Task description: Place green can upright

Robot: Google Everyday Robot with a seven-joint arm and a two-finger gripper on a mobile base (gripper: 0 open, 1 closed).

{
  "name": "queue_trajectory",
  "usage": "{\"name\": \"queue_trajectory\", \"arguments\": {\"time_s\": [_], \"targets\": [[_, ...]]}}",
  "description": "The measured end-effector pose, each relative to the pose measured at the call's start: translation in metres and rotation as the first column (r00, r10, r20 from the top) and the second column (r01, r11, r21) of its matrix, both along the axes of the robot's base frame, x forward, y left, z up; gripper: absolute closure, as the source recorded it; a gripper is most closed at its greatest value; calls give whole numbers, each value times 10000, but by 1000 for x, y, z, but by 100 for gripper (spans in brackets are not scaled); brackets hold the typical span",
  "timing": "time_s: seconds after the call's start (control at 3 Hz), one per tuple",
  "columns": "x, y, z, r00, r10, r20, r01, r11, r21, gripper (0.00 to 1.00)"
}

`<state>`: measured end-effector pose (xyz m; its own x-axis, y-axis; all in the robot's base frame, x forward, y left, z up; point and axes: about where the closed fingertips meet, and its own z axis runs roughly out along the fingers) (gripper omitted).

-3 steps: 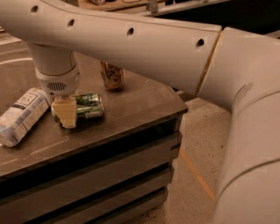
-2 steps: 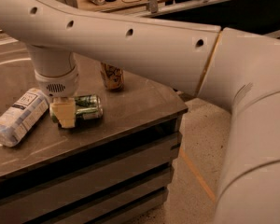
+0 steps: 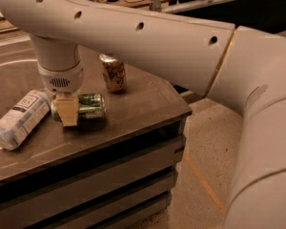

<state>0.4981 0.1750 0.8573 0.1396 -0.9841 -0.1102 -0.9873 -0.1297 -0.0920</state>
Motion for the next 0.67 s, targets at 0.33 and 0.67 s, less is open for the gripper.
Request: {"name": "queue_trajectory", "arguments": {"time_s": [0.33,0.67], "targets": [[10,-12,16,9999,-74,93,71,9993,362,86],[21,-30,38,9994,-217,265,198,9973,707,100]]}}
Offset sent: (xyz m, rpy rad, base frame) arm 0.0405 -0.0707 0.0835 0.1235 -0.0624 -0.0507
